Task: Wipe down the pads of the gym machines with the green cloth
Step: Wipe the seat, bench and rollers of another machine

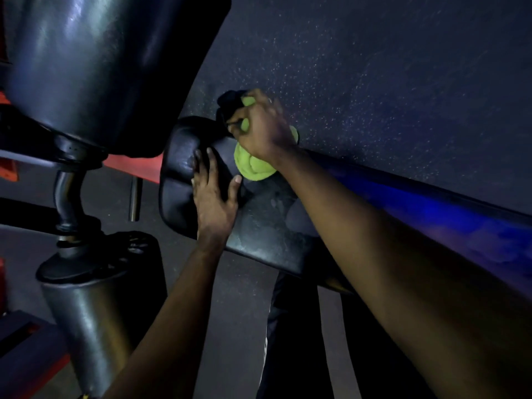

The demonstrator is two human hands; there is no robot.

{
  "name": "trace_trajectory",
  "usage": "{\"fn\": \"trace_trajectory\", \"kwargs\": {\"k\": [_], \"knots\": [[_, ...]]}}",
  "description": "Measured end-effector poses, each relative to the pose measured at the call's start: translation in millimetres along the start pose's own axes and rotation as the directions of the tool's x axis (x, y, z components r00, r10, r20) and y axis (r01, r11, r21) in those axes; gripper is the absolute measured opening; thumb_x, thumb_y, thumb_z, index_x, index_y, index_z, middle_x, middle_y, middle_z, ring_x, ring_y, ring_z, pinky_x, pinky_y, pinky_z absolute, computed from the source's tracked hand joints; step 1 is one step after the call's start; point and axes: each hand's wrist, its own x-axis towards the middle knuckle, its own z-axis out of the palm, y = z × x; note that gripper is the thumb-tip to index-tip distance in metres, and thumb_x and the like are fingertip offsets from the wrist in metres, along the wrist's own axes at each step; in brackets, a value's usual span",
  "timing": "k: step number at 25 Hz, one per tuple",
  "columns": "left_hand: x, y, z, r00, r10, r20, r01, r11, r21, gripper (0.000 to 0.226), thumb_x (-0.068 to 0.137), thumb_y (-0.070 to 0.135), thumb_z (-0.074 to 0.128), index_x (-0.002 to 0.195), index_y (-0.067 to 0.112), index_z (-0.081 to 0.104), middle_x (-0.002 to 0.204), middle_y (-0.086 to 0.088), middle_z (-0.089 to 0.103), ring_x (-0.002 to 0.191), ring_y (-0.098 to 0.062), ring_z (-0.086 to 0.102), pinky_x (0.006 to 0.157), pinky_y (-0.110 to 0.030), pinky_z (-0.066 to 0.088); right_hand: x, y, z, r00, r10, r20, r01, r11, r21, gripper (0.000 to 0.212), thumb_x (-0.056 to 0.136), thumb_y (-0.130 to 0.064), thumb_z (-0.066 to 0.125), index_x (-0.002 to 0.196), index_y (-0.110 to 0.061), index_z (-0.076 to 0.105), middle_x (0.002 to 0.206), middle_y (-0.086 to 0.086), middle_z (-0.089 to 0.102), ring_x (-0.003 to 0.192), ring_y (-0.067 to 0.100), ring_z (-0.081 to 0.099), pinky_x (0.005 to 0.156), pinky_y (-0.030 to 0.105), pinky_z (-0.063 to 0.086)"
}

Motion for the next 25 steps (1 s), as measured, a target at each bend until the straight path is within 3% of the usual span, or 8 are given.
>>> {"fn": "trace_trajectory", "kwargs": {"k": [4,8,15,17,20,25], "knots": [[5.7,-1.5,1.8,1.0,0.002,-0.007,-0.002,1.0,-0.015,0.078,0.1,0.05,0.05,0.16,0.012,0.016,0.167,-0.014,0.008,0.156,-0.026,0.003,0.126,-0.041,0.007,-19.2,25.6,-13.3,1.0,0.008,-0.019,-0.008,1.0,-0.002,0.018,0.09,-0.032,0.071,0.105,-0.032,0.08,0.148,0.004,0.046,0.135,0.03,0.045,0.111,0.034,0.035],[4.5,1.8,2.9,1.0,-0.019,-0.002,0.019,1.0,-0.004,0.078,0.101,0.048,0.05,0.161,0.015,0.012,0.168,-0.012,0.005,0.155,-0.025,0.0,0.124,-0.046,0.005,-56.0,54.5,-30.4,0.998,0.022,-0.053,-0.024,0.999,-0.022,0.016,0.09,-0.03,0.075,0.105,-0.031,0.079,0.15,0.0,0.043,0.132,0.028,0.041,0.108,0.035,0.037],[4.8,-4.5,7.1,0.999,0.022,-0.036,-0.021,1.0,0.014,0.079,0.1,0.048,0.051,0.16,0.014,0.014,0.168,-0.012,0.005,0.155,-0.027,0.0,0.123,-0.044,0.004,-16.5,6.9,-10.2,0.993,-0.114,0.005,0.114,0.988,-0.1,0.017,0.093,-0.031,0.067,0.107,-0.034,0.078,0.145,0.004,0.046,0.133,0.032,0.042,0.112,0.042,0.038],[6.7,-6.9,8.7,0.999,0.021,-0.041,-0.021,1.0,0.008,0.078,0.1,0.049,0.052,0.16,0.016,0.014,0.168,-0.011,0.004,0.155,-0.027,0.0,0.123,-0.045,0.005,-32.1,26.6,-17.9,0.994,-0.104,-0.044,0.1,0.991,-0.088,0.018,0.092,-0.028,0.069,0.107,-0.03,0.079,0.144,0.004,0.046,0.134,0.029,0.042,0.111,0.032,0.032],[8.0,-7.4,10.9,0.998,0.013,-0.058,-0.012,1.0,0.016,0.078,0.1,0.05,0.051,0.161,0.017,0.015,0.168,-0.011,0.005,0.155,-0.029,0.003,0.123,-0.047,0.007,-69.2,60.3,-28.2,0.989,-0.095,-0.115,0.085,0.993,-0.084,0.018,0.09,-0.028,0.07,0.106,-0.027,0.078,0.144,0.004,0.044,0.135,0.026,0.043,0.111,0.031,0.023],[6.2,-7.5,11.2,0.993,0.046,-0.108,-0.046,0.999,0.0,0.077,0.098,0.047,0.055,0.159,0.015,0.021,0.167,-0.012,0.012,0.155,-0.029,0.009,0.123,-0.047,0.011,-62.3,40.0,-35.8,0.994,-0.003,-0.109,-0.006,0.996,-0.086,0.023,0.086,-0.03,0.075,0.109,-0.027,0.075,0.133,0.004,0.046,0.128,0.024,0.048,0.115,0.032,0.027]]}}
